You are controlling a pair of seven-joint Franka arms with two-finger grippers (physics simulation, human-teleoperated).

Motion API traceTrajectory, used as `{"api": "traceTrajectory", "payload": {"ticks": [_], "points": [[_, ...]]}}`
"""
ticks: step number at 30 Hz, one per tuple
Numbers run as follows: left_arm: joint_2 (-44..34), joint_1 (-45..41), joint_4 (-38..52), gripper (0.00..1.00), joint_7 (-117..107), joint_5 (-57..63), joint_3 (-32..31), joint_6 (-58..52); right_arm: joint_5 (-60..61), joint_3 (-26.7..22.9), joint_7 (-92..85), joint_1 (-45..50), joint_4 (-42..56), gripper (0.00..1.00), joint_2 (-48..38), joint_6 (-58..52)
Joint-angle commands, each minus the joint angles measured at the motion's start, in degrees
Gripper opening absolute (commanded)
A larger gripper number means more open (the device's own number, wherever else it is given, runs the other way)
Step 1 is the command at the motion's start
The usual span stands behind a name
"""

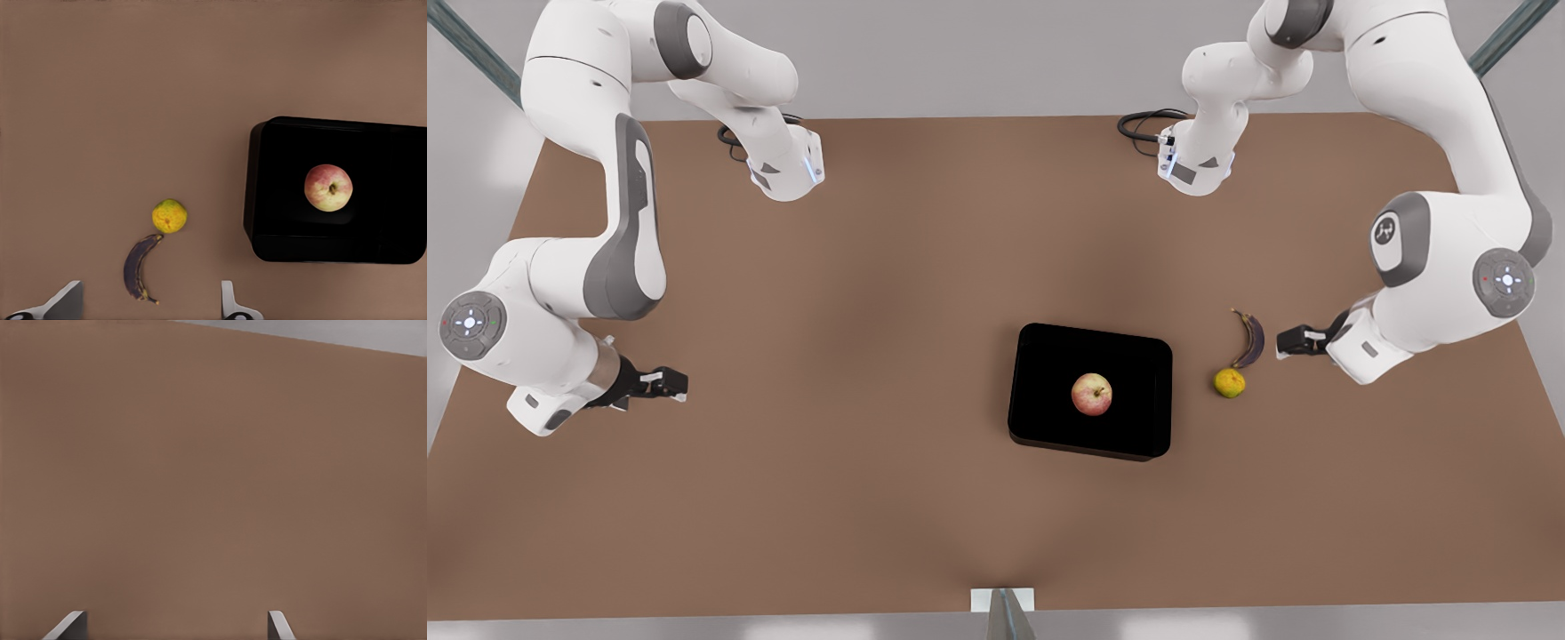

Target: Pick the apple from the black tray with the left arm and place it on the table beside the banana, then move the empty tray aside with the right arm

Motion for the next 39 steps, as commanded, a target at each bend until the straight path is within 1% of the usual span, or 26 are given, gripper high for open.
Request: {"api": "traceTrajectory", "payload": {"ticks": [1,3,4,5,6,7,8,9,10,12,13,14,16,17,18,20,21,23,26,28,34,39], "points": [[0.11,-0.01,0.06,1.0,-1.7,0.46,-0.01,1.81,0.05,0.0,-0.26,0.0,0.03,1.0,-0.07,0.41],[1.34,-1.24,2.35,1.0,-1.69,0.55,-0.01,1.63,-0.12,0.0,-0.17,0.0,0.03,1.0,0.71,0.58],[0.73,-4.4,2.61,1.0,-2.48,0.29,-0.01,1.37,-0.21,-0.17,-0.52,-0.09,0.12,1.0,3.35,1.73],[-1.11,-9.49,2.7,1.0,-4.85,0.02,-0.54,0.75,-0.47,-0.44,-0.52,-0.18,0.29,1.0,5.37,3.92],[-2.87,-12.39,2.7,1.0,-9.22,-0.24,-3.42,-0.47,-0.47,-0.44,-0.61,-0.26,0.29,1.0,5.81,4.8],[-4.19,-13.28,2.7,1.0,-21.18,0.63,-10.71,-0.92,-0.47,-0.44,-0.52,-0.18,0.47,1.0,6.17,4.89],[-4.11,-14.5,2.79,1.0,-21.99,8.06,-13.8,-0.92,-0.47,-0.44,-0.52,-0.26,0.56,1.0,6.17,4.89],[-3.41,-14.86,2.18,1.0,-22.7,10.66,-14.6,-1.09,-0.47,-0.53,-0.43,-0.26,1.78,1.0,5.64,4.02],[-2.44,-14.51,2.17,1.0,-27.08,10.13,-14.51,-1.0,-0.47,-0.79,-0.52,-0.26,2.14,1.0,2.92,1.21],[0.19,-15.04,2.7,1.0,-29.82,8.11,-14.69,0.05,-0.39,-0.79,-0.35,-0.35,2.14,1.0,1.86,-0.82],[3.35,-18.28,2.7,1.0,-32.09,9.68,-14.78,3.12,-0.3,-1.76,-0.34,-0.79,2.23,1.0,1.86,-0.91],[5.9,-20.92,2.79,1.0,-36.66,11.88,-14.78,4.79,-0.21,-1.14,-0.34,-0.79,2.31,1.0,1.86,-0.91],[7.67,-21.98,2.88,1.0,-40.36,11.89,-14.78,5.23,-0.21,-0.88,-0.26,-0.7,2.31,1.0,1.86,-0.91],[10.04,-24.7,2.88,1.0,-46.06,14.25,-14.78,8.48,-0.21,-0.7,-0.26,-0.53,2.31,1.0,1.95,-0.91],[11.53,-25.59,2.88,1.0,-49.24,14.79,-14.78,9.63,-0.21,-0.7,-0.26,-0.62,2.31,1.0,1.95,-0.91],[13.21,-24.97,2.09,1.0,-49.68,15.05,-14.42,10.51,-0.12,-0.79,-0.26,-0.62,2.32,1.0,1.95,-0.91],[12.07,-21.46,-3.79,1.0,-49.68,14.79,-14.51,16.57,-0.12,-0.7,-0.26,-0.62,2.31,1.0,1.95,-0.91],[11.27,-18.73,-8.9,1.0,-52.66,12.42,-14.51,23.42,-0.12,-0.7,-0.26,-0.53,2.31,1.0,2.03,-0.91],[13.82,-17.85,-10.57,1.0,-54.78,12.68,-14.42,27.38,-0.12,-0.7,-0.26,-0.62,2.31,1.0,2.03,-0.91],[14.79,-17.94,-13.38,1.0,-57.15,12.59,-14.42,34.15,-0.21,-0.7,-0.26,-0.53,2.31,1.0,2.03,-0.91],[15.05,-17.41,-15.14,1.0,-56.71,12.85,-14.42,34.59,-0.21,-0.7,-0.26,-0.62,2.31,1.0,2.03,-0.91],[15.67,-15.83,-15.49,1.0,-51.62,15.23,-14.34,34.68,-0.3,-0.7,-0.26,-0.62,2.31,1.0,2.03,-0.91]]}}
